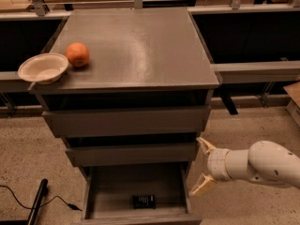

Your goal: Pick rxbar blueberry from bottom drawer and place on counter

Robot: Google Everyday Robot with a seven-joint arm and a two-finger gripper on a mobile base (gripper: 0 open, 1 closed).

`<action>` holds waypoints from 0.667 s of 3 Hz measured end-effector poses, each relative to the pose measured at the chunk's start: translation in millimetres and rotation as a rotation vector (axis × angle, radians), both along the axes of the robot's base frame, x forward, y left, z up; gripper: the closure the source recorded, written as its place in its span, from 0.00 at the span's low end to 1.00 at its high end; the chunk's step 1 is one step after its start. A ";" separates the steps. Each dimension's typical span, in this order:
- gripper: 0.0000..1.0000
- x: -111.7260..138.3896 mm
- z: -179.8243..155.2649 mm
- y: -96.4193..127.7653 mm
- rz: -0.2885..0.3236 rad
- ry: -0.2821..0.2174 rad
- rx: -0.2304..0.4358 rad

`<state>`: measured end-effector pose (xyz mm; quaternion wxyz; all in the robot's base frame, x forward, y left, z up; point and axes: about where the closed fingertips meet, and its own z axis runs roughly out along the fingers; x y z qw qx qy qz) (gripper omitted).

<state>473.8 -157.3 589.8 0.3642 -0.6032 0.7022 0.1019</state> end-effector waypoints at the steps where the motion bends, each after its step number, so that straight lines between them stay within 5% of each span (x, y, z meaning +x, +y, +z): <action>1: 0.00 10.4 -19.2 8.3 0.022 0.016 0.029; 2: 0.00 23.1 -60.9 21.2 0.055 0.001 0.064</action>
Offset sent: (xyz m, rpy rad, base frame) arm 0.0399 0.0351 -0.1237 0.1137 -0.0210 0.0913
